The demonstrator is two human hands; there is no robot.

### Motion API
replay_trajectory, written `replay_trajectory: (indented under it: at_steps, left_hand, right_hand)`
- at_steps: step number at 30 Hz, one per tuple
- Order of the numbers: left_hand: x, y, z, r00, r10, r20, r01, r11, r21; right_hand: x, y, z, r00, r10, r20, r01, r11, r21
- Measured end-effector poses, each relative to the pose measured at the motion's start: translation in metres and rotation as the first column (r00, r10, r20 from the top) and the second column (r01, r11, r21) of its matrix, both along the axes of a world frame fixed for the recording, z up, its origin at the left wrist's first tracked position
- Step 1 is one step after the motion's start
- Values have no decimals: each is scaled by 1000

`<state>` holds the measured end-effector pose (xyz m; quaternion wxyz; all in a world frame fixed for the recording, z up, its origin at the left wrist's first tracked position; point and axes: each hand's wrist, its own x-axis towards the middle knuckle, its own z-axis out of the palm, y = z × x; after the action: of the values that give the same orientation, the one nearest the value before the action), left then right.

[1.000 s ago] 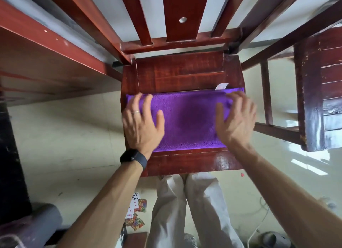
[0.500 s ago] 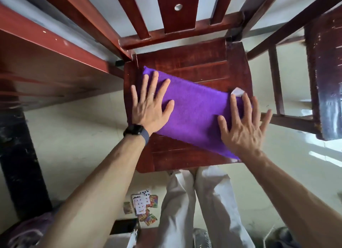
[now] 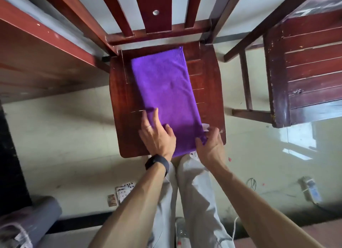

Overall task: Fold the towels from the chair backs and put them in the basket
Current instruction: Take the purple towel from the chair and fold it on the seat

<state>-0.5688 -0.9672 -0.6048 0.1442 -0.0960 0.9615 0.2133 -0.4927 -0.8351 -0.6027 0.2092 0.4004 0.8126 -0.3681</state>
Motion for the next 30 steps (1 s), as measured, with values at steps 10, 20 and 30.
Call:
replay_trajectory:
  at_steps: [10,20,30]
  left_hand:
    - [38,-57,3,844,169,509,-256,961,106]
    - [62,-86,56,604,274,749,-686,657,313]
    - [8,-100,107,604,26,796,-664,569,485]
  right_hand:
    - [-1,27,-1,968,-38,248,92,973,-211]
    - [45,18,45,900,-379,215,435,816,-382]
    - [9,27,103,964,-257,-71,178,821,-543]
